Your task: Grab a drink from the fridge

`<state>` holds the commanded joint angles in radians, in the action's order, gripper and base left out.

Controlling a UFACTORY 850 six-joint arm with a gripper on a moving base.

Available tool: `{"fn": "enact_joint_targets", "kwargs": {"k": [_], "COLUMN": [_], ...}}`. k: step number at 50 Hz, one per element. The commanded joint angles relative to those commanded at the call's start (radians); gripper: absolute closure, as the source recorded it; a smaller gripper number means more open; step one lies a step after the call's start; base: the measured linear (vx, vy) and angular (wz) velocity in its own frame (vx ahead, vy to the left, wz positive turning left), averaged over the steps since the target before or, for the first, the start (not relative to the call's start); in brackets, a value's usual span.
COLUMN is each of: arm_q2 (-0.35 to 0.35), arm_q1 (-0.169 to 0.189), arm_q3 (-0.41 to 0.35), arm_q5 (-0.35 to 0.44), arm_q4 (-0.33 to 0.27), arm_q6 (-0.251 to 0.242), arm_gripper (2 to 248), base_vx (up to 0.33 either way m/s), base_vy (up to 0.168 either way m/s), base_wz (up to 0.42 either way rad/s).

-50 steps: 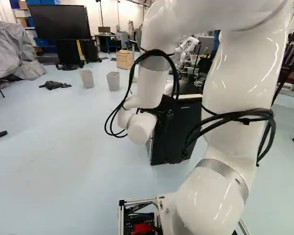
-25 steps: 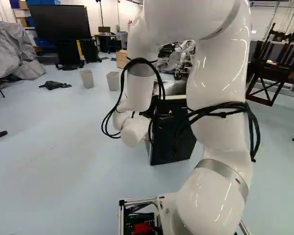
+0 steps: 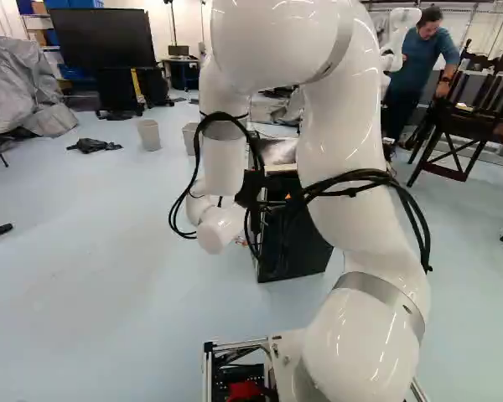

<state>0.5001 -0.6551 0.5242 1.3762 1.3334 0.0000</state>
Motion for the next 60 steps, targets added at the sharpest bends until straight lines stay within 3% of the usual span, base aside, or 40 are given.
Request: {"fn": "enact_joint_targets", "kwargs": {"k": [60], "arm_q2": [0.059], "arm_q1": [0.042], "arm_q3": [0.107], "arm_q5": [0.000], "arm_q4": [0.003], "arm_q6": [0.000], "arm_gripper": [3], "base_vx": [0.000], "base_vy": [0.000], "base_wz": [0.000]}}
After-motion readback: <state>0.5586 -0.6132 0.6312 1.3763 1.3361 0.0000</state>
